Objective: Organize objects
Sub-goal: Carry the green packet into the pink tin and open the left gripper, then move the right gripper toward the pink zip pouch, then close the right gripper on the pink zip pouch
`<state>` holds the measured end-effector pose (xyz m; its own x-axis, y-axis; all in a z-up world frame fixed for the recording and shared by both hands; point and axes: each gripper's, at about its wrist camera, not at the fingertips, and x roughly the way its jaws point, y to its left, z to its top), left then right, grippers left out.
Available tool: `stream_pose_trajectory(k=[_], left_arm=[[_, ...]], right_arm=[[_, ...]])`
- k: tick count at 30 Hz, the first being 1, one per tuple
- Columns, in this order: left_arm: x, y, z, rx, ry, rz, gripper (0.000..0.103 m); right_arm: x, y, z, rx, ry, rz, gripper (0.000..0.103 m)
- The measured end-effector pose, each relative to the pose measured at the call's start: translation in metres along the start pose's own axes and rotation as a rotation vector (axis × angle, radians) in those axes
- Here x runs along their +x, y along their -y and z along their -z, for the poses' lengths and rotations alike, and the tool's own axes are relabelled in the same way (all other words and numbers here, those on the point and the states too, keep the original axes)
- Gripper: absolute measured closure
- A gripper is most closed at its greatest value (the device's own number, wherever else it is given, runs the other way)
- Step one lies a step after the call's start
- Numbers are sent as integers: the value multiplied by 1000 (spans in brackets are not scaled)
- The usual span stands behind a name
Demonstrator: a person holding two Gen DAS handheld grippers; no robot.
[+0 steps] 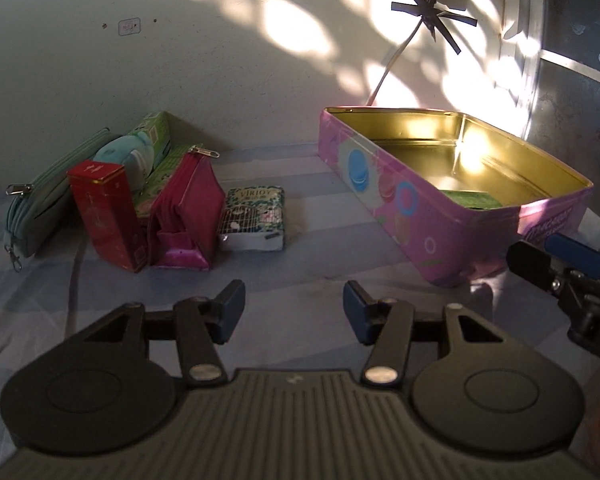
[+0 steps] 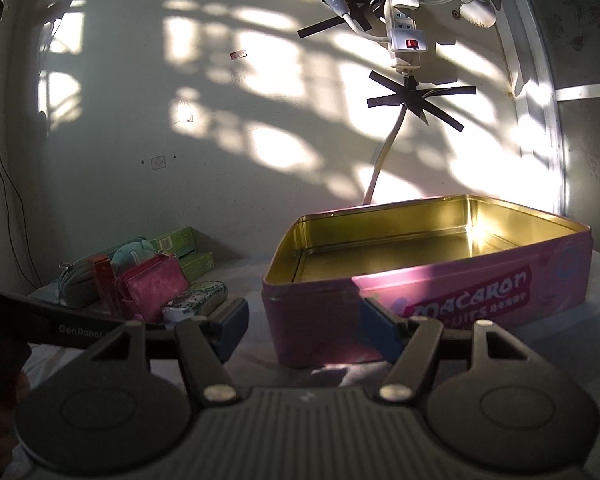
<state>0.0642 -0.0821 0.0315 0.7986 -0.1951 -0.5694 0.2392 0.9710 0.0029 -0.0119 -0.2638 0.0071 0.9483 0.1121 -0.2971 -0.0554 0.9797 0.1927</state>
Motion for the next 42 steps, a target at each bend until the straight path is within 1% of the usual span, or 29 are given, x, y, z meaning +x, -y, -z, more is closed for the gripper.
stream_pose_trajectory(k=[1,3,5,8,17,22,27,35,38,40,42], left_arm=[[0,-3,2,-3,-6,-17,46],[1,-8,5,-15,-17,-43,46],[1,-13,8,-16,-20,-70,46],[1,-21,10,-13,-16,-113,46],[2,-54,17,-18,-12,-211,45],[7,-69,18,-43,-17,-224,45],[10,-74,19,-57,-14,-216,45],[11,-86,21,-115,-10,-161,45],[8,-91,21,-145,8,-149,43],[5,-96,21,-172,33,-156,43],[2,-104,20,-211,65,-181,42]], right_arm=[[1,-2,2,13,-16,-3,39],[4,-8,6,-2,-44,16,40],[3,-14,6,-21,-43,26,40],[5,-20,5,-18,-63,15,40],[15,-48,9,-107,-109,3,40],[20,-58,9,-125,-131,-5,40],[24,-65,9,-145,-148,-18,40],[33,-77,9,-175,-181,-33,40],[39,-85,8,-197,-193,-54,40],[45,-92,5,-220,-193,-73,40],[56,-105,1,-261,-191,-97,46]])
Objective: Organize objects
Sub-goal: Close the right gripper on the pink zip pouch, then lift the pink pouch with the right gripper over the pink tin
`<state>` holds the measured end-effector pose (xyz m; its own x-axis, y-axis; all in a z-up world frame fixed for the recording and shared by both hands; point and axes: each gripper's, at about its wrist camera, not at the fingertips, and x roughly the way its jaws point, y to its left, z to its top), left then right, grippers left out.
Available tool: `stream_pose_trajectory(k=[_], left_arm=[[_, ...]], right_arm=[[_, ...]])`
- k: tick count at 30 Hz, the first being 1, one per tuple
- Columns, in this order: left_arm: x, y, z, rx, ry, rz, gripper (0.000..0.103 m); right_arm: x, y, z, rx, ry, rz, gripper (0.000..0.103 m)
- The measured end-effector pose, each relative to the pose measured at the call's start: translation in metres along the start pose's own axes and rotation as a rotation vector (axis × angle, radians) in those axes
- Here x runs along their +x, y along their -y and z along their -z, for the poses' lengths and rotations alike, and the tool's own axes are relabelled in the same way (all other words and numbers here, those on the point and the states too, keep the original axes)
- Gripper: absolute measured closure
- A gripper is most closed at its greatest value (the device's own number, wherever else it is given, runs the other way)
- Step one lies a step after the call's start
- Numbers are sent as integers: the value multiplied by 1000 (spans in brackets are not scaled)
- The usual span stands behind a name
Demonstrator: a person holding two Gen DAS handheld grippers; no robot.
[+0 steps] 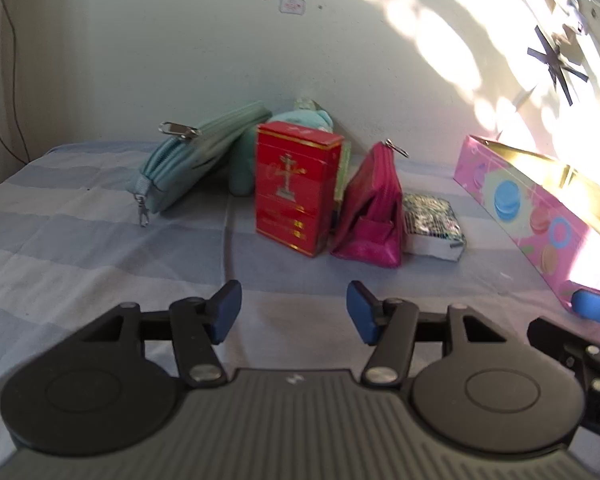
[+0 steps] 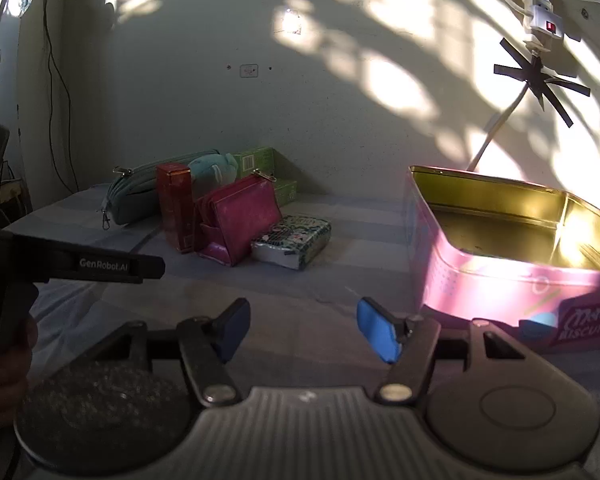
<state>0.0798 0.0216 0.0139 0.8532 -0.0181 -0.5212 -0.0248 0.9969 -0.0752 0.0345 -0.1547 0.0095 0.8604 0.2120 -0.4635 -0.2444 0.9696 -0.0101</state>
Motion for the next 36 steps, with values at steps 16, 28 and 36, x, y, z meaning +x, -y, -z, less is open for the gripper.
stream_pose_trajectory(k=[16,28,36], left_arm=[[9,-29,-10,-154,20,-42,42],[2,-14,-7,-99,12,241,38],[-23,53,1,129,9,558,31]], right_arm=[[100,-68,-42,-237,-69,-53,95],[-33,20,8,-161,-79,-21,94],[-91,103,48,141,-65,137,89]])
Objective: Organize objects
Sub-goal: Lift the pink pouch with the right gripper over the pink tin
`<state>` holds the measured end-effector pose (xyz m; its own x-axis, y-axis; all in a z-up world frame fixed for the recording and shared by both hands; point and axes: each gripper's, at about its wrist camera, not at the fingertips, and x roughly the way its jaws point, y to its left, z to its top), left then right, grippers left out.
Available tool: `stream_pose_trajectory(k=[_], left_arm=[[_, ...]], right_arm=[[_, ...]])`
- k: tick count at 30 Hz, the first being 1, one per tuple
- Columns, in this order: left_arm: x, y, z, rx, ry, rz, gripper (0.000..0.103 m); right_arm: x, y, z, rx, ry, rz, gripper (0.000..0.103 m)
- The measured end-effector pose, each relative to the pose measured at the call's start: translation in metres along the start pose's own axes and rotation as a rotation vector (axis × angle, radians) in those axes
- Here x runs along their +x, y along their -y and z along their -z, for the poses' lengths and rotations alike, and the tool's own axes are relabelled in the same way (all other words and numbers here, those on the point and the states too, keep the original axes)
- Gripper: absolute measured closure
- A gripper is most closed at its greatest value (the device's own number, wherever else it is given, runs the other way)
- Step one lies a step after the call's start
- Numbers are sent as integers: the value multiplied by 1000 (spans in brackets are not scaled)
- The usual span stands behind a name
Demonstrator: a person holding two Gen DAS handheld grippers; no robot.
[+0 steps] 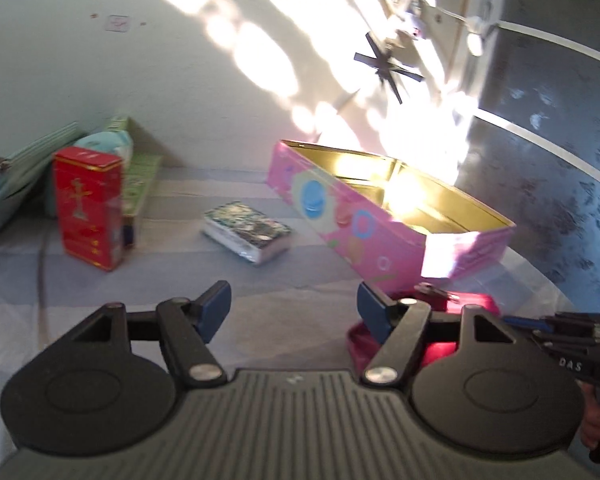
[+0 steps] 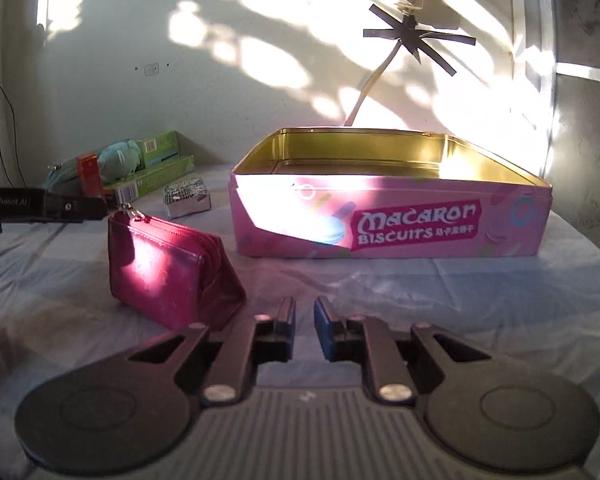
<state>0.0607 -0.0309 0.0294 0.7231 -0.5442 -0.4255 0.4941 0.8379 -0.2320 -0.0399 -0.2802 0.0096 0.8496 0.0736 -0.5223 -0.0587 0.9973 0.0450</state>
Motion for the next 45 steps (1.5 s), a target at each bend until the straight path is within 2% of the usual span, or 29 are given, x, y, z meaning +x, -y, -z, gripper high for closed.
stream_pose_trajectory(k=[5,7,12,16,19,21,24,25,26,27,28,32,36,41,45], left_arm=[[-3,23,9,107,0,54,32],[-8,21,11,107,4,42,32],[-24,10,11,27,-8,57,32],[-34,24,19,71,-31,110,32],[-30,38,24,126,-65,145,32],[-21,45,26,151,-90,153,33],[-1,53,25,181,-142,162,42],[6,56,25,191,-159,165,49],[14,57,26,198,-180,171,63],[23,59,26,198,-210,178,67],[24,61,24,206,-199,167,68],[15,76,3,267,-150,148,68],[17,96,-30,331,-73,146,68],[66,134,-65,400,-24,135,67],[117,155,-79,375,-48,157,67]], right_arm=[[-12,-8,3,-42,46,-108,85],[-11,-11,5,-62,44,-119,84],[-10,-6,9,-41,41,-145,83],[-15,-1,11,-34,56,-159,82],[-18,2,14,-46,51,-207,75],[-17,2,16,-50,42,-247,74],[-8,-3,12,-82,28,-248,74],[-2,-4,10,-90,20,-248,74],[4,-5,9,-87,10,-263,74],[11,-5,8,-78,-6,-296,80],[14,-5,7,-73,-8,-312,80],[10,-7,2,-107,61,-272,80],[-3,7,-18,-106,190,-231,80],[7,36,-44,-107,279,-74,80],[29,74,-58,-70,275,32,80]])
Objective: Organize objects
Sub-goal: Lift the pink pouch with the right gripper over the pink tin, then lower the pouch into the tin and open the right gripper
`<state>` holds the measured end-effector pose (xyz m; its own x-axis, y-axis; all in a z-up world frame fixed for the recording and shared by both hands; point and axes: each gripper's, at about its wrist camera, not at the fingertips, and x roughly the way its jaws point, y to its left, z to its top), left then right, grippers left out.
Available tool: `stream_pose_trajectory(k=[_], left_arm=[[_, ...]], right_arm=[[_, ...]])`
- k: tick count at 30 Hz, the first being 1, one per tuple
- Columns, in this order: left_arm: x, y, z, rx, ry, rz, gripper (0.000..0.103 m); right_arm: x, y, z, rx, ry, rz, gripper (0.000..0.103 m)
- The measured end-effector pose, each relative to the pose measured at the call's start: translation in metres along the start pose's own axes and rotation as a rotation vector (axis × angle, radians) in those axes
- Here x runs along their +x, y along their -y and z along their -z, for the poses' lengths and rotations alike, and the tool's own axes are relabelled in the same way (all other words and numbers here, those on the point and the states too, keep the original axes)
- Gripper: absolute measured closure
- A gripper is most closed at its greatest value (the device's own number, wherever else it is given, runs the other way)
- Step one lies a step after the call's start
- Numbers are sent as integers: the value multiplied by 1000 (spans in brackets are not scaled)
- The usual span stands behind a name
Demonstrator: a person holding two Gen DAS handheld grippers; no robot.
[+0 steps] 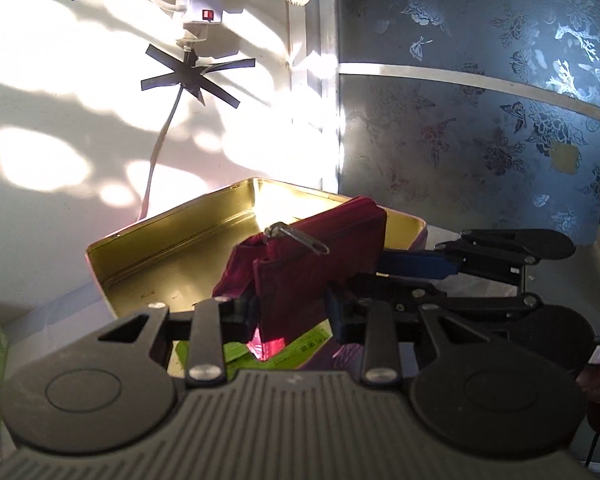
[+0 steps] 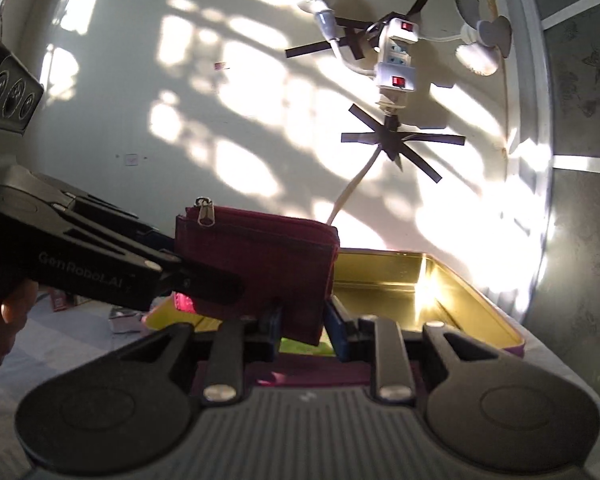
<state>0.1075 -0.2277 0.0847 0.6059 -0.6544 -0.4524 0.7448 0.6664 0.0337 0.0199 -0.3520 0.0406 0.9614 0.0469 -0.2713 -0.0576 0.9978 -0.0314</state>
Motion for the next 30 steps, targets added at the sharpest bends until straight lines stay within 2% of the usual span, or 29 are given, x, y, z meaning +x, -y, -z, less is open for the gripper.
stream_pose_trajectory(k=[5,9,12,14,18,27,30], left_arm=[[50,13,-7,-25,-50,-2,66],[63,18,-6,-49,-72,-83,63],[50,18,-5,-71,-52,-78,62],[39,22,-4,-49,-33,-106,60],[18,28,2,-52,-43,-120,60],[-14,35,28,-90,-115,-230,59],[-27,32,37,-98,-123,-274,56]], right_arm=[[22,39,1,28,-23,91,80],[28,49,7,56,-3,173,76],[18,54,9,113,27,176,76],[6,54,10,143,54,177,76],[-12,49,14,199,59,164,76],[-39,26,26,288,-26,124,76],[-46,18,28,314,-57,105,76]])
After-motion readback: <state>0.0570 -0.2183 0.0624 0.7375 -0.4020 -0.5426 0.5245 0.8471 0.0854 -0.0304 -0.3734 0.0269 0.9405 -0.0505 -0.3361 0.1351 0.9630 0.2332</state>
